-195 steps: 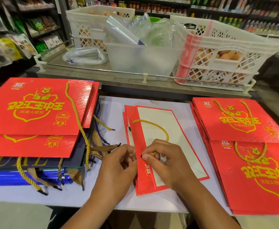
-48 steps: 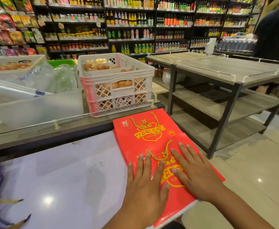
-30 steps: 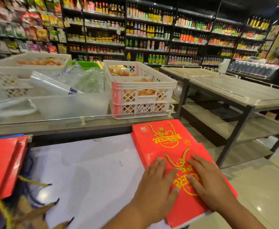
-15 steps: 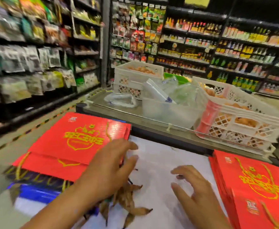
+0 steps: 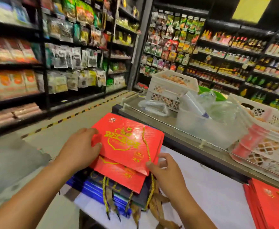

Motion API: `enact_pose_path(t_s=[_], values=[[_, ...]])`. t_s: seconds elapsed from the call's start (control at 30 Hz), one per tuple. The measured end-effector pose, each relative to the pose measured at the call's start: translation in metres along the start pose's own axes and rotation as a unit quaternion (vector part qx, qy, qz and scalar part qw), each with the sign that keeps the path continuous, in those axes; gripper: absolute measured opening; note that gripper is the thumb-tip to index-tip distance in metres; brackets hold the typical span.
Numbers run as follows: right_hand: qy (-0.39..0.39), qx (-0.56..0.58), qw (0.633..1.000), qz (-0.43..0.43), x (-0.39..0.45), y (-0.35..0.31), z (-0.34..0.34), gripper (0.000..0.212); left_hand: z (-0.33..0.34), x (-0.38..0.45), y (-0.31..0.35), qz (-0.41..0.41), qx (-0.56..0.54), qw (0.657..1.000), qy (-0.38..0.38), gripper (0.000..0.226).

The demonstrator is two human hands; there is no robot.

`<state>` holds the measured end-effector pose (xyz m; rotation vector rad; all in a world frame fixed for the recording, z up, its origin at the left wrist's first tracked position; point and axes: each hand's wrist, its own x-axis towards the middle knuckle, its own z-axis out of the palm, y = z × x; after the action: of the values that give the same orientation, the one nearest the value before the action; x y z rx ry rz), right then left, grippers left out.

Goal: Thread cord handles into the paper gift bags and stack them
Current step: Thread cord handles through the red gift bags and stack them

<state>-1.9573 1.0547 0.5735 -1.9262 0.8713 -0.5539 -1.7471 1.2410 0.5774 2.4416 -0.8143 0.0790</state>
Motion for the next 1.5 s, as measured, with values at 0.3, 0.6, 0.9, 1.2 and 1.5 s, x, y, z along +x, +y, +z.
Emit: enact_pose_path(t_s=[0.3, 0.6, 0.9, 1.2, 1.5], values=[[0.023, 0.001, 0.999, 0.048, 0.001, 0.011, -0.005, 0.028, -0.006, 0.002, 0.016, -0.032, -0.096, 0.995, 0.021, 0.024], [0.058, 0.203, 0.975, 0.064, -0.008, 0.018, -0.060, 0.012, -0.003, -0.014, 0.039, -0.097, -0.447, 0.888, -0.037, 0.007], [-0.004, 0.252, 0.967, 0.027, -0.022, 0.040, -0.160, 0.029, 0.010, -0.019, 0.084, -0.124, -0.584, 0.789, -0.141, 0.019], [-0.005, 0.049, 0.997, 0.056, -0.048, 0.084, -0.228, 0.029, 0.042, -0.045, 0.134, -0.069, -0.520, 0.818, -0.236, 0.023], [0.146, -0.324, 0.935, 0.020, -0.053, 0.121, -0.251, 0.027, 0.074, -0.091, 0.168, -0.087, -0.549, 0.818, -0.150, 0.017]])
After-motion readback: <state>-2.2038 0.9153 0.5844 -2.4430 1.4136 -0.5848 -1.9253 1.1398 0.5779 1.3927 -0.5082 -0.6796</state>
